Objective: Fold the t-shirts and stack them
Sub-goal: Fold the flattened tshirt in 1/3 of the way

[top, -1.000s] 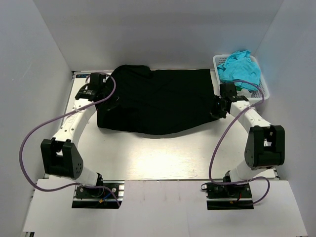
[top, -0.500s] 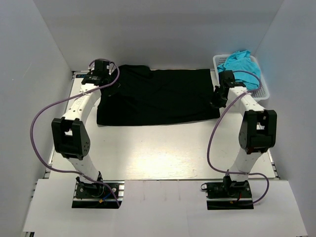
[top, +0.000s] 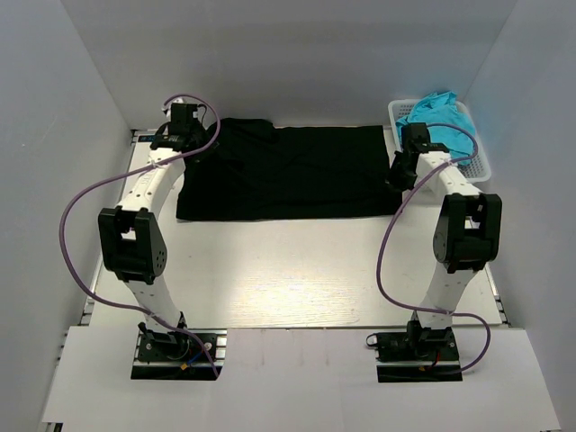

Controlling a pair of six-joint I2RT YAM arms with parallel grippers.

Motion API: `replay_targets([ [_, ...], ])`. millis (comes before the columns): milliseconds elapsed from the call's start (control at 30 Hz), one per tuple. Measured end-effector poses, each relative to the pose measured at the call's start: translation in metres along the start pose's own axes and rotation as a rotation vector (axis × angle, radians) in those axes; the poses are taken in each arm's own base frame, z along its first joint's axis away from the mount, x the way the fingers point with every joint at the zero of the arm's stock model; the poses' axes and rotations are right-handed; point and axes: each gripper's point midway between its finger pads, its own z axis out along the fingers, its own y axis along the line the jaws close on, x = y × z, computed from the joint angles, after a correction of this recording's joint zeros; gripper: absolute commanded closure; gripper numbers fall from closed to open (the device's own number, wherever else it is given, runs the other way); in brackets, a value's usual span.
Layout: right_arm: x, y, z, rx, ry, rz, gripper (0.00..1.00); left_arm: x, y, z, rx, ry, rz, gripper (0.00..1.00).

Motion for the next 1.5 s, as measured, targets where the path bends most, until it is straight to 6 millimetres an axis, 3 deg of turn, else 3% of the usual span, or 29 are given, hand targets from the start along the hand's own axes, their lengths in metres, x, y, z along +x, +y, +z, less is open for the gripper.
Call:
replay_targets([
  [167,-0.009,0.004,0.001,-0.011,-0.017,-0.013,1.00,-0.014,-0.002,0.002,0.005,-0.044,0.013,0.99],
  [300,-0.018,0.007,0.011,-0.022,-0.024,-0.023,0.92,-0.020,-0.007,0.019,0.043,-0.068,0.051,0.82],
  [333,-0.019,0.008,0.014,-0.026,-0.023,-0.027,0.89,-0.018,-0.010,0.026,0.061,-0.068,0.067,0.65],
  [400,-0.022,0.011,0.019,-0.035,-0.018,-0.033,0.73,-0.014,-0.011,0.048,0.090,-0.053,0.108,0.40],
  [433,-0.024,0.013,0.022,-0.040,-0.016,-0.033,0.62,-0.015,-0.013,0.061,0.096,-0.043,0.120,0.05],
  [467,-0.026,0.015,0.025,-0.048,-0.015,-0.035,0.39,-0.019,-0.014,0.075,0.089,-0.039,0.135,0.00],
  [567,-0.029,0.026,0.024,-0.089,-0.014,-0.049,0.10,-0.035,-0.019,0.116,0.053,-0.046,0.136,0.00],
  [667,-0.033,0.038,0.017,-0.136,-0.031,-0.079,0.10,-0.035,-0.005,0.129,0.003,-0.017,0.130,0.00],
  [767,-0.032,0.044,0.008,-0.181,-0.046,-0.094,0.10,-0.021,0.013,0.118,-0.024,0.034,0.123,0.00],
  [867,-0.027,0.051,-0.008,-0.223,-0.055,-0.117,0.10,-0.003,0.032,0.093,-0.041,0.082,0.112,0.00],
  [1000,-0.023,0.065,-0.027,-0.271,-0.093,-0.163,0.10,0.019,0.041,0.059,-0.029,0.118,0.103,0.00],
  [1100,-0.014,0.078,-0.029,-0.294,-0.096,-0.198,0.10,0.034,0.043,0.050,-0.019,0.139,0.102,0.00],
  [1233,0.005,0.090,-0.017,-0.299,-0.060,-0.235,0.10,0.061,0.052,0.060,-0.026,0.200,0.093,0.00],
  [1400,0.033,0.091,0.023,-0.267,0.020,-0.237,0.10,0.113,0.085,0.084,-0.087,0.330,0.058,0.00],
  [1500,0.056,0.078,0.048,-0.227,0.079,-0.217,0.10,0.116,0.084,0.084,-0.069,0.328,0.036,0.00],
])
